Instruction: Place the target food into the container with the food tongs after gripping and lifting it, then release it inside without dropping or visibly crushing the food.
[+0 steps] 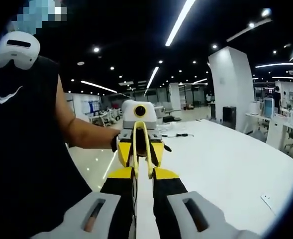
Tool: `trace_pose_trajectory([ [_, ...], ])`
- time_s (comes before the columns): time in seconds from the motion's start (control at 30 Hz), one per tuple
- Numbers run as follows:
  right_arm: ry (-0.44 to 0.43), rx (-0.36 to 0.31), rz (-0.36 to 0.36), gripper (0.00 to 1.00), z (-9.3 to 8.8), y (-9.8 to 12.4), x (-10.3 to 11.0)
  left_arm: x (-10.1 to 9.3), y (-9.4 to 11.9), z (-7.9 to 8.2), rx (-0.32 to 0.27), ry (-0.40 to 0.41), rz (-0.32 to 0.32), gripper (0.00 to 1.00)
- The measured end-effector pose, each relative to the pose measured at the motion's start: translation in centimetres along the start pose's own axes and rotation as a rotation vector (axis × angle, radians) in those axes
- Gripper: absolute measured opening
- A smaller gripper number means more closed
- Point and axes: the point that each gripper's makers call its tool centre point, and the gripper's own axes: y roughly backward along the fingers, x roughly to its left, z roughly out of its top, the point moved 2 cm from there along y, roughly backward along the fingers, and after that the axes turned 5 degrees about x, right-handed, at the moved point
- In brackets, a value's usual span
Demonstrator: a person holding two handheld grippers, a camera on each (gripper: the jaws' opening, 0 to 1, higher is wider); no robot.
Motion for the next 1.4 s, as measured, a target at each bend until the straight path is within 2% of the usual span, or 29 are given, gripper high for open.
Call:
trace_pose_trajectory([
  [0.1, -0.005, -0.010, -0.014, 0.17, -0.1, 0.2, -0.1, 0.1, 0.0, -0.1, -0.003, 0.005, 0.003, 0.19],
  [0.2, 0.022, -0.011, -0.024, 0.13, 0.0, 0.3, 0.0, 0.0, -0.1, 0.0, -0.007, -0.006, 0.002, 0.17],
  [0.27, 0.013, 0.030, -0.011, 0.07, -0.3, 0.1, 0.4, -0.3, -0.3, 0.2, -0.010, -0.012, -0.011, 0.16],
  [0.3, 0.049, 0.050, -0.020, 0.07, -0.4, 0.0, 0.4, -0.3, -0.4, 0.2, -0.010, -0.009, -0.011, 0.16],
  [0.43, 0.041, 0.044, -0.026, 0.04, 0.0, 0.3, 0.1, -0.4, -0.5, 0.4, -0.008, -0.020, -0.005, 0.16],
  [0.5, 0.055, 0.083, -0.021, 0.04, -0.5, 0.2, 0.2, -0.4, -0.5, 0.6, -0.016, -0.023, -0.003, 0.20],
  [0.53, 0.070, 0.076, -0.033, 0.04, -0.3, 0.2, 0.0, -0.2, -0.6, 0.6, -0.019, -0.021, 0.005, 0.23],
  [0.6, 0.042, 0.041, -0.028, 0.04, 0.2, 0.3, 0.1, -0.2, -0.4, 0.4, 0.002, -0.047, 0.006, 0.16],
  [0.67, 0.063, 0.058, -0.048, 0.03, 0.1, 0.2, -0.1, -0.2, -0.5, 0.4, -0.009, -0.044, 0.010, 0.15],
  [0.87, 0.053, 0.056, -0.041, 0.03, 0.4, 0.0, -0.3, -0.4, -0.4, 0.6, -0.017, -0.031, 0.008, 0.14],
  [0.97, 0.043, 0.062, -0.037, 0.05, 0.2, -0.1, -0.3, -0.3, -0.4, 0.4, -0.003, -0.040, 0.013, 0.14],
  [1.07, 0.005, 0.051, -0.032, 0.15, 0.1, 0.0, -0.4, -0.2, -0.3, 0.4, -0.010, -0.038, 0.018, 0.18],
  [1.17, 0.052, 0.037, -0.070, 0.21, 0.0, 0.1, -0.7, 0.0, -0.1, 0.1, -0.007, -0.042, 0.038, 0.20],
  [1.3, 0.030, 0.032, -0.072, 0.22, -0.5, 0.6, -0.9, 0.3, 0.2, 0.1, -0.009, -0.037, 0.050, 0.22],
  [1.4, 0.001, -0.011, -0.082, 0.23, -0.1, 1.3, -1.0, 0.7, 0.9, 0.2, -0.018, -0.025, 0.063, 0.22],
])
